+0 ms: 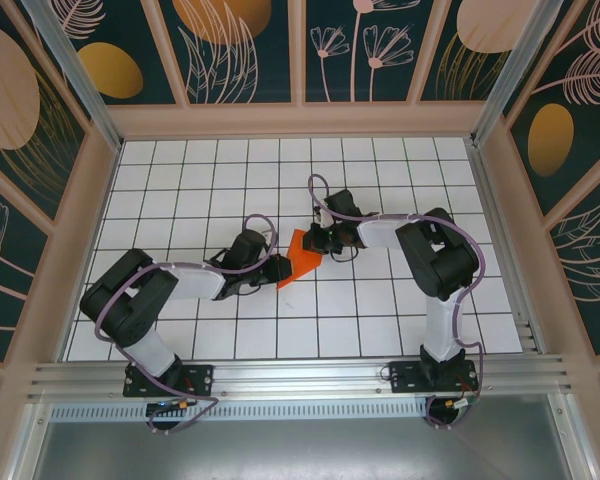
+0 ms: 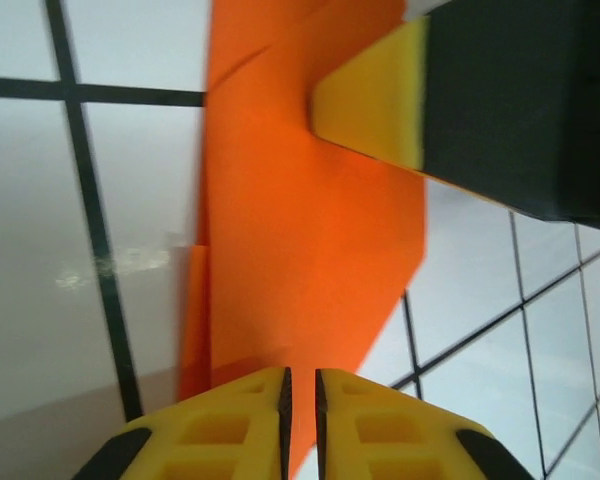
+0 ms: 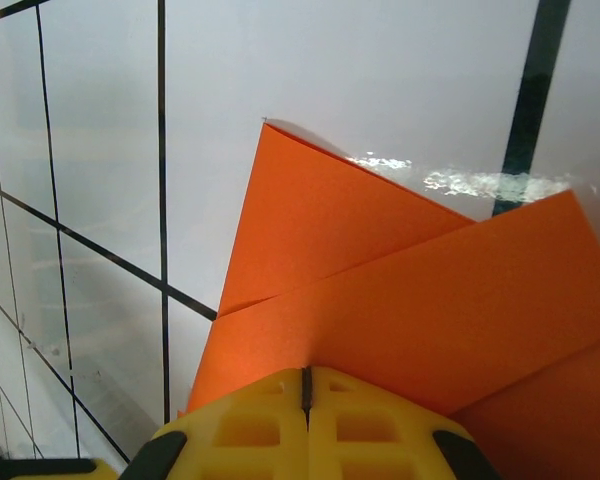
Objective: Fold a paper plane with a square sheet of paper (pick it up from the middle)
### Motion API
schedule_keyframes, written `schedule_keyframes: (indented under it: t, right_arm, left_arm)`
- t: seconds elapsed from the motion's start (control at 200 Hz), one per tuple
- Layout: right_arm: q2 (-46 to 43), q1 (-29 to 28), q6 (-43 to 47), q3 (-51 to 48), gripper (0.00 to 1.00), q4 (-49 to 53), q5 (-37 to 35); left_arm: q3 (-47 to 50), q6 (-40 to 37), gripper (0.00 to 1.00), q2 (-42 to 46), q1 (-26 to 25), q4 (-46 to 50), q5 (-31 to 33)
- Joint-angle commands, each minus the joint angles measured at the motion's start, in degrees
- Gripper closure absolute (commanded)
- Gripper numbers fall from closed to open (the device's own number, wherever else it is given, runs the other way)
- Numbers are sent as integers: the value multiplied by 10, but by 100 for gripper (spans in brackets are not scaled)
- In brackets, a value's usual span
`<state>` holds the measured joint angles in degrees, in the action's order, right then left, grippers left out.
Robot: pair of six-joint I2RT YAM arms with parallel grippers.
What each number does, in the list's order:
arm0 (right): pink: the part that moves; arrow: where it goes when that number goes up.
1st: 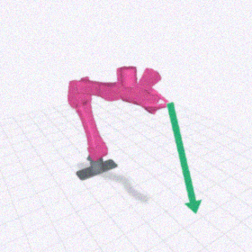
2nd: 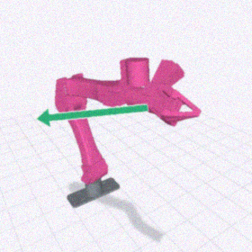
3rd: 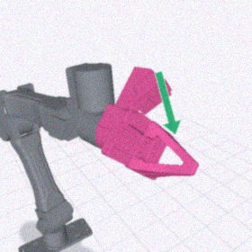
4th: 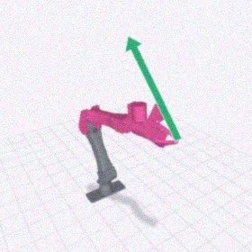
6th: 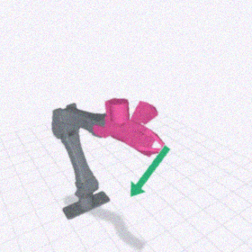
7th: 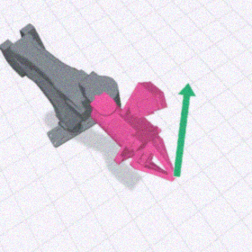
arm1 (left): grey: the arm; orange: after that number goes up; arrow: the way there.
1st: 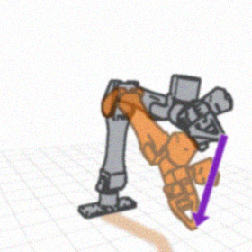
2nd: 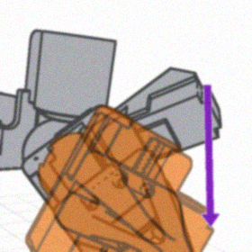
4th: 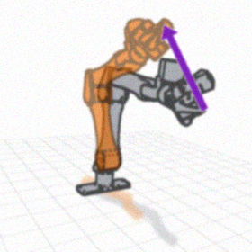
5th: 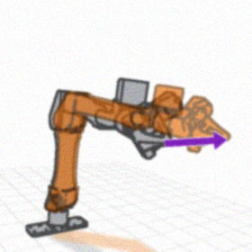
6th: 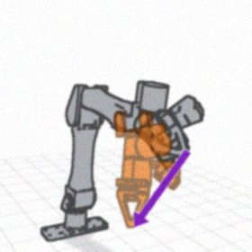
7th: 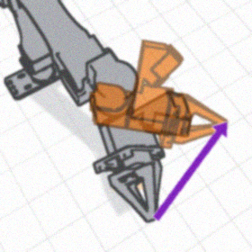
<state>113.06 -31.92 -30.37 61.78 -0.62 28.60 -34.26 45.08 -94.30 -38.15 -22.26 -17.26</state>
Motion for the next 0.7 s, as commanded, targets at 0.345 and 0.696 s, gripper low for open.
schedule_keyframes:
  t: [0.345,0.696]
  right_arm:
    - [53,2,6,0,94,47,-49]
    - [63,2,8,3,94,54,-50]
  left_arm:
    - [-51,-25,81,-21,-1,69,-40]
    - [-32,-40,92,-25,-1,106,-40]
